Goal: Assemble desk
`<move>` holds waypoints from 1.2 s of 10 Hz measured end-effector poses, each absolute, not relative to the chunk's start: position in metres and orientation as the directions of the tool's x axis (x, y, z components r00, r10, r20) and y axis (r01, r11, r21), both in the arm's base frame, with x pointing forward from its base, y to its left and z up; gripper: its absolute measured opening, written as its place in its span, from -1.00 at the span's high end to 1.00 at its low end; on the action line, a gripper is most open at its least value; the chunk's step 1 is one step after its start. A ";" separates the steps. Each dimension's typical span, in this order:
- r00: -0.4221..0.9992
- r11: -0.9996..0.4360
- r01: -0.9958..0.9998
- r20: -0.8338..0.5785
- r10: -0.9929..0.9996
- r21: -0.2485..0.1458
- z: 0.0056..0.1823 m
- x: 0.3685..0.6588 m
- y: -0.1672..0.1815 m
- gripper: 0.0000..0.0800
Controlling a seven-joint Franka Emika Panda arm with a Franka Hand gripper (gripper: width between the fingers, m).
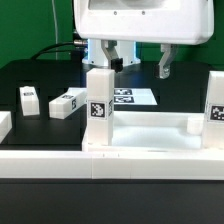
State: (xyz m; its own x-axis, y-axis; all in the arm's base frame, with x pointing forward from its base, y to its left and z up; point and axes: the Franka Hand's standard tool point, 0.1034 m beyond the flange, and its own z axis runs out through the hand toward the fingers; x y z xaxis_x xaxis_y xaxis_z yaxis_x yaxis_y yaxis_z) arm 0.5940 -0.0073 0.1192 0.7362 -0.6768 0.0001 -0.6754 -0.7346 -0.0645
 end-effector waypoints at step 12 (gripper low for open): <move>0.326 -0.321 -0.945 -0.069 -0.943 -0.064 0.097 0.550 0.012 -0.62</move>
Offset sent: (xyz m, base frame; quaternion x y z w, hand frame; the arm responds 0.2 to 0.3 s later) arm -0.0603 0.0088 -0.0074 -0.0403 0.0127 0.1825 0.9823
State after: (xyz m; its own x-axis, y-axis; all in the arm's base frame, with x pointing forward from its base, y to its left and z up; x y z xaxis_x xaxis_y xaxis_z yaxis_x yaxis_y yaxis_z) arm 0.5496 0.0123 0.0970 0.3256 -0.9430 -0.0693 -0.9447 -0.3215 -0.0641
